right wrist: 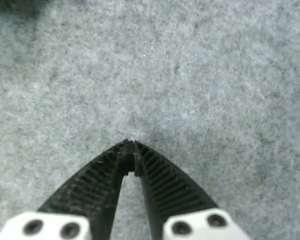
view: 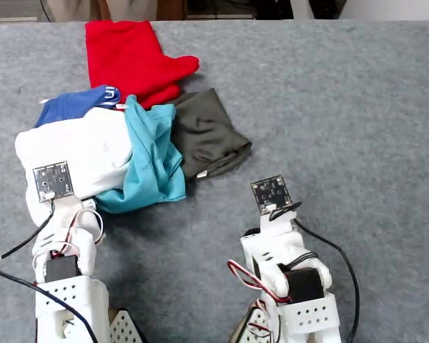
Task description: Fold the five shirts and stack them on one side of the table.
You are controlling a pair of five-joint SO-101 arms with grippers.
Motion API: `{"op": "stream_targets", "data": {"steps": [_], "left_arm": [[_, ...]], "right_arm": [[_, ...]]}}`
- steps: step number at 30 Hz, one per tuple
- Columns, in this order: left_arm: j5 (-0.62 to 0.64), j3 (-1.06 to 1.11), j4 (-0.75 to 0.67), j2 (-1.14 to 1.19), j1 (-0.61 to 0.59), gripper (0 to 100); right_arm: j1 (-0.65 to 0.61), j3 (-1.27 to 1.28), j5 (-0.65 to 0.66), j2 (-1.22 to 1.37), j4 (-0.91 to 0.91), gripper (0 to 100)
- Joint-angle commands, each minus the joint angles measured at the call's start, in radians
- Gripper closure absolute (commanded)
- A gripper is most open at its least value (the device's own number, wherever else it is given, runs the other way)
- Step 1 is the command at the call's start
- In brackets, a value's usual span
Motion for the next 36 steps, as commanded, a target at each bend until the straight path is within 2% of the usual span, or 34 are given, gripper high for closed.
{"op": "stream_targets", "data": {"steps": [1,21,27,36], "left_arm": [[0.003,0.014,-0.011,-0.002,0.005,98],[0.003,0.014,-0.011,-0.002,0.009,98],[0.003,0.014,0.141,-0.008,0.011,98],[0.003,0.014,0.144,-0.010,0.009,98]], "right_arm": [[-0.005,-0.005,0.005,-0.064,0.005,99.5],[-0.005,-0.005,0.005,-0.064,0.005,99.5],[-0.005,-0.005,0.005,-0.064,0.005,99.5],[-0.005,-0.005,0.005,-0.064,0.005,99.5]]}}
